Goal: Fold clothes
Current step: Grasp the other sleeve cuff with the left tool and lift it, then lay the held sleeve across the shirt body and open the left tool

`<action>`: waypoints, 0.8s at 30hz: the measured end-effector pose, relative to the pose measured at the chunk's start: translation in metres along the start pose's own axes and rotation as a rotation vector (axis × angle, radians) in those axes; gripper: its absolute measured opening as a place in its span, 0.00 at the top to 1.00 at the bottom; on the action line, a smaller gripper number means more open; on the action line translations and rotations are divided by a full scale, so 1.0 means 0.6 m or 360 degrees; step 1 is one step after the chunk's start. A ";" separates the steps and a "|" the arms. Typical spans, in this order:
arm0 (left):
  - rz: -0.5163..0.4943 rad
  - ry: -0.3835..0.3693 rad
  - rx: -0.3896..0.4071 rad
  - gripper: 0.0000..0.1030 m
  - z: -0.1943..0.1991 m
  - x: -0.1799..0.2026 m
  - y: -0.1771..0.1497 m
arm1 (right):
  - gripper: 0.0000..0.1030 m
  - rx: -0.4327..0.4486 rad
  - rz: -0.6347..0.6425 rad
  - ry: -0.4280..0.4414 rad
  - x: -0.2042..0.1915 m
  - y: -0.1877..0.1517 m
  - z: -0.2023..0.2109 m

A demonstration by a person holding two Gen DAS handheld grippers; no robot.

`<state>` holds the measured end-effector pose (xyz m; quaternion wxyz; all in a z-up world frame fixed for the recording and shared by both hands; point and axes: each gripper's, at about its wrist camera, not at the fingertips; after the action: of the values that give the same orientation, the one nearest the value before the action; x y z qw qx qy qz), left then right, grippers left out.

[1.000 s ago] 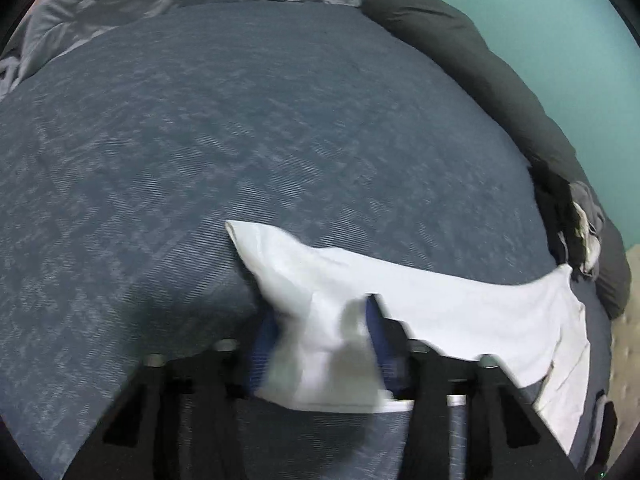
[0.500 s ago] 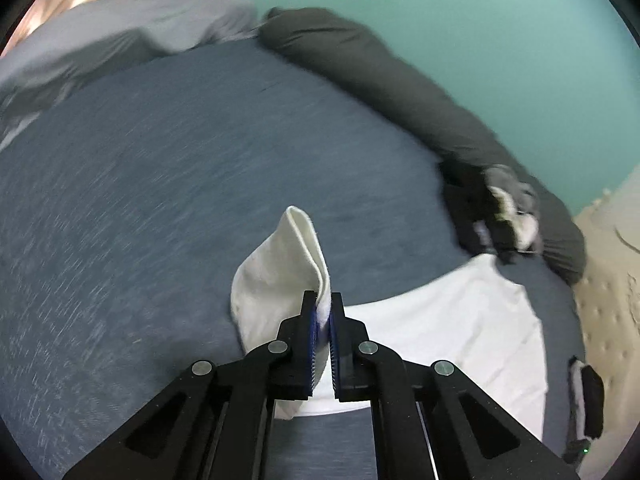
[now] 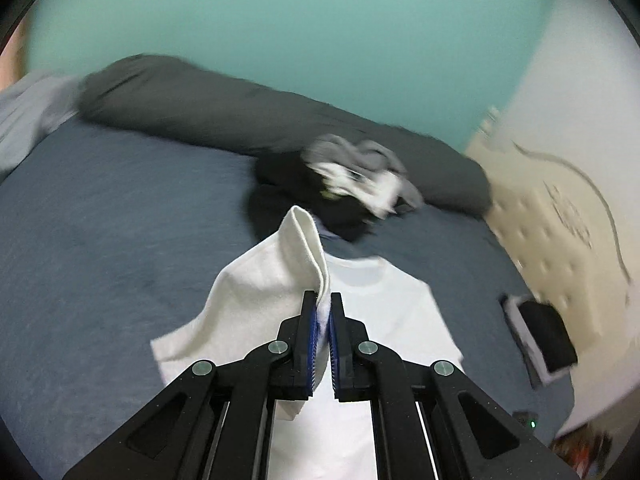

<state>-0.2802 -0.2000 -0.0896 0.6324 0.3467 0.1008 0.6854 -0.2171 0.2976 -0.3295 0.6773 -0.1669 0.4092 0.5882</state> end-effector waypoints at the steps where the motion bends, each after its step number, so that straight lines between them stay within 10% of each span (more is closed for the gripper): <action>1: -0.0042 -0.0021 -0.0022 0.95 -0.016 0.029 0.000 | 0.60 0.0005 -0.0011 0.0002 0.003 0.001 0.004; 13: -0.0360 -0.0240 -0.0412 0.95 -0.234 0.285 -0.126 | 0.60 0.0069 -0.0076 0.0047 0.027 0.010 0.046; 24: -0.0356 -0.0238 -0.0626 0.95 -0.361 0.317 -0.241 | 0.60 0.0079 -0.0138 0.0045 0.053 0.027 0.056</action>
<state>-0.2876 0.0693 -0.2668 0.7655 0.2533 -0.0439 0.5899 -0.2210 0.3463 -0.3287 0.7003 -0.1758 0.4256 0.5455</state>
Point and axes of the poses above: each gripper's, at about its wrist camera, not at the fingertips, and z roughly against the way its jaws point, x to its right, y to its top, and after that the axes turned 11 degrees about -x, right-handed
